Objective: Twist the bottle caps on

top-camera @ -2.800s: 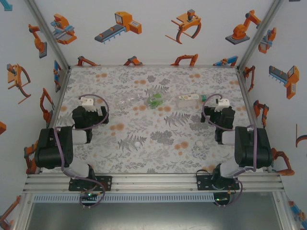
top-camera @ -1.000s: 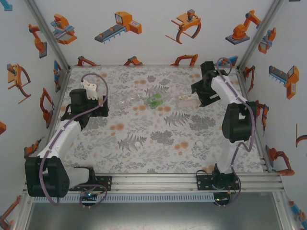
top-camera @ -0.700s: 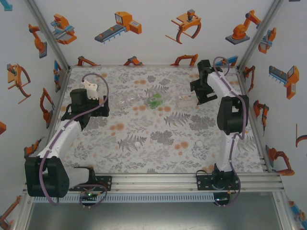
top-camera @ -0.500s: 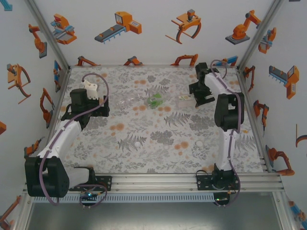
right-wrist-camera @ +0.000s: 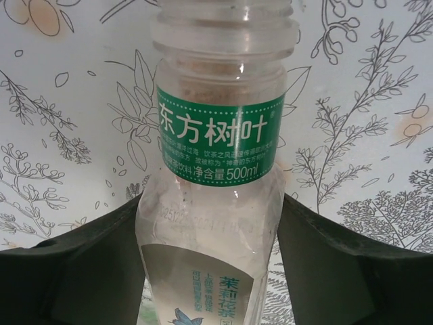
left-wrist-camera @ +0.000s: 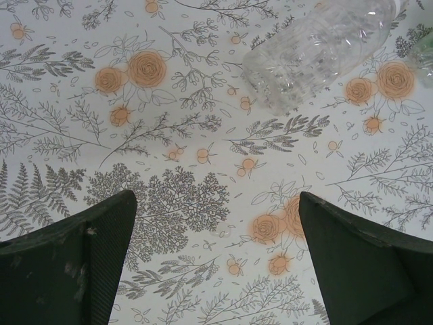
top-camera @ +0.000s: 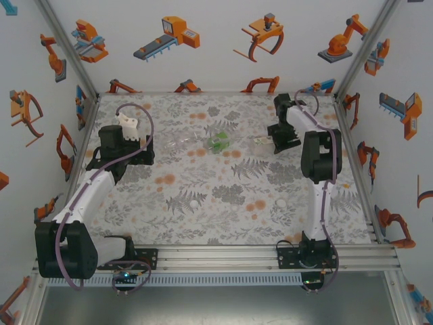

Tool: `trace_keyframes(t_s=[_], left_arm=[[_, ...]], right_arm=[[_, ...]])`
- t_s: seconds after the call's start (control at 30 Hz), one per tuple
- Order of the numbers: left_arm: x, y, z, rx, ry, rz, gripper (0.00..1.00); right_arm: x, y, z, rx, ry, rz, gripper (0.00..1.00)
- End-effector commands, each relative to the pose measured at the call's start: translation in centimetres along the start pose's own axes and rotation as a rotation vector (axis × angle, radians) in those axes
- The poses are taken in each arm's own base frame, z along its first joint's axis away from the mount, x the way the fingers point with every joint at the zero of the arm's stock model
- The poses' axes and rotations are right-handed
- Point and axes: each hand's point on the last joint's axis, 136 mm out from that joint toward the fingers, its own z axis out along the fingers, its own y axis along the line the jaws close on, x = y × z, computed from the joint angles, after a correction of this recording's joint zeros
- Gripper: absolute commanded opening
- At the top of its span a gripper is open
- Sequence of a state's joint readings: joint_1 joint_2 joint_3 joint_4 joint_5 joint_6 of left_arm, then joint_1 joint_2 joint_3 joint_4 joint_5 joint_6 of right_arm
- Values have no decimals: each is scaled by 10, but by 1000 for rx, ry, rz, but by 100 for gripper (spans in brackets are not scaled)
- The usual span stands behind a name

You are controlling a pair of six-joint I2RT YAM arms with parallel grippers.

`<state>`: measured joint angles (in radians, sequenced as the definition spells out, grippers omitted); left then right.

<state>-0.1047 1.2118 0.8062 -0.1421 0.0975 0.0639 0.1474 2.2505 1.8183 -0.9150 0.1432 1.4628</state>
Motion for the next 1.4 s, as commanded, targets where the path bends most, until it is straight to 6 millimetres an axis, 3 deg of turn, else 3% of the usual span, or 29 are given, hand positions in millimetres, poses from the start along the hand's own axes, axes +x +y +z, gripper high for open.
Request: trace_keyframes(t_s=[0.0, 0.33, 0.57, 0.83, 1.03, 1.23, 1.37], left_arm=[[-22, -5, -4, 26, -52, 3, 97], [-23, -14, 1, 72, 48, -140, 97], [-32, -43, -8, 191, -2, -168, 97], [-77, -105, -33, 327, -76, -147, 97], [-115, -160, -54, 452, -136, -126, 97], [-150, -205, -83, 564, -218, -54, 97], [-166, -237, -115, 755, -269, 2, 98]], right_arm=[[-6, -14, -7, 23, -46, 1, 60], [-4, -34, -32, -91, -66, -147, 49], [-6, -39, -82, -316, -131, -339, 44], [14, -22, -177, -710, -179, -642, 37], [51, -12, -260, -1077, -158, -865, 28], [89, -20, -338, -1445, -136, -1008, 27], [103, -30, -380, -1630, -188, -1043, 20]])
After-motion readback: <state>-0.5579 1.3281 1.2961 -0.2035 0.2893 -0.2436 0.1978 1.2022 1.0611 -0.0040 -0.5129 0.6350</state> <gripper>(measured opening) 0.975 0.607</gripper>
